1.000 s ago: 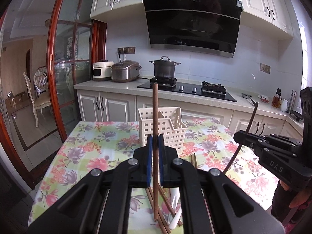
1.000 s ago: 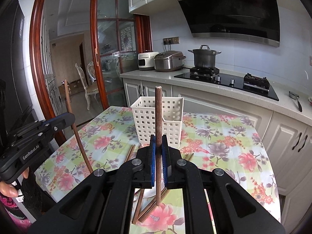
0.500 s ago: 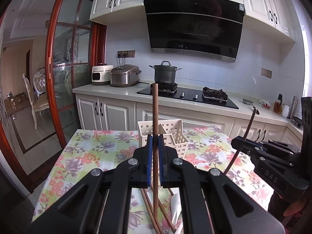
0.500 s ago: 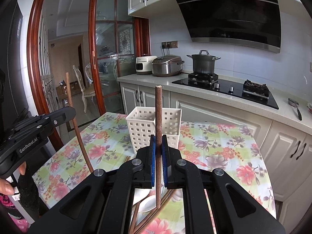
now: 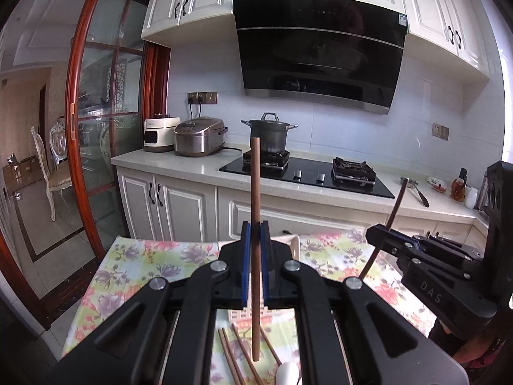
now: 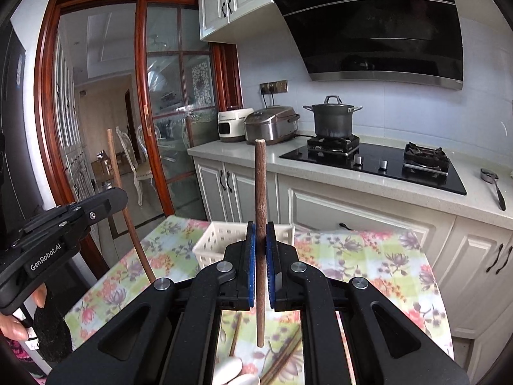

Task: Organize utensils
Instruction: 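Lower the chopstick into the caddy and open the right tool, then move the right tool back down to the chopstick pile, then close the right tool on another brown chopstick, then lift the chopstick upright with the right tool and carry it over the caddy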

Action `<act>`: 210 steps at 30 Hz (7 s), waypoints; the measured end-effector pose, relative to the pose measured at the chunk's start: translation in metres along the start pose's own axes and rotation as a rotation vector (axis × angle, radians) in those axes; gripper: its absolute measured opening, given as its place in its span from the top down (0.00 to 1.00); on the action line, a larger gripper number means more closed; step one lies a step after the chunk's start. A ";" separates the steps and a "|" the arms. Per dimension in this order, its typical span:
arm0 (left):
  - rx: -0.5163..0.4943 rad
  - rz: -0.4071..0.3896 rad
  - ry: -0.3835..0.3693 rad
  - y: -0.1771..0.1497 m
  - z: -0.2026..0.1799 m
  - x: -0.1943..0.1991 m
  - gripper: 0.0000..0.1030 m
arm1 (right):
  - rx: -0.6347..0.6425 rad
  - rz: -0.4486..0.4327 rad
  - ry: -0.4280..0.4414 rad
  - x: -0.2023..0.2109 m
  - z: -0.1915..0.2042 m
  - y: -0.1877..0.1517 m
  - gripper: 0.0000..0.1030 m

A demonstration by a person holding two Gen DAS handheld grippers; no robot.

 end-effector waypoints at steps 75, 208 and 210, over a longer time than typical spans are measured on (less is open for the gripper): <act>0.117 0.283 0.242 -0.161 0.059 -0.063 0.05 | -0.169 0.337 -0.162 -0.059 -0.063 -0.166 0.66; -0.011 0.075 0.051 -0.100 0.011 0.045 0.94 | -0.004 0.056 -0.042 0.057 0.002 -0.089 0.94; -0.015 0.071 0.049 -0.099 0.009 0.047 0.94 | -0.002 0.054 -0.040 0.058 0.004 -0.088 0.94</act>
Point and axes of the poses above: each gripper's, at about its wrist camera, not at the fingertips, and x roughly against the way its jaws point, z to its left, y to its top, the point moved 2 cm from there along -x, roughly the way its jaws point, and after that the axes turned 3 degrees about y, right-handed, at the moved point
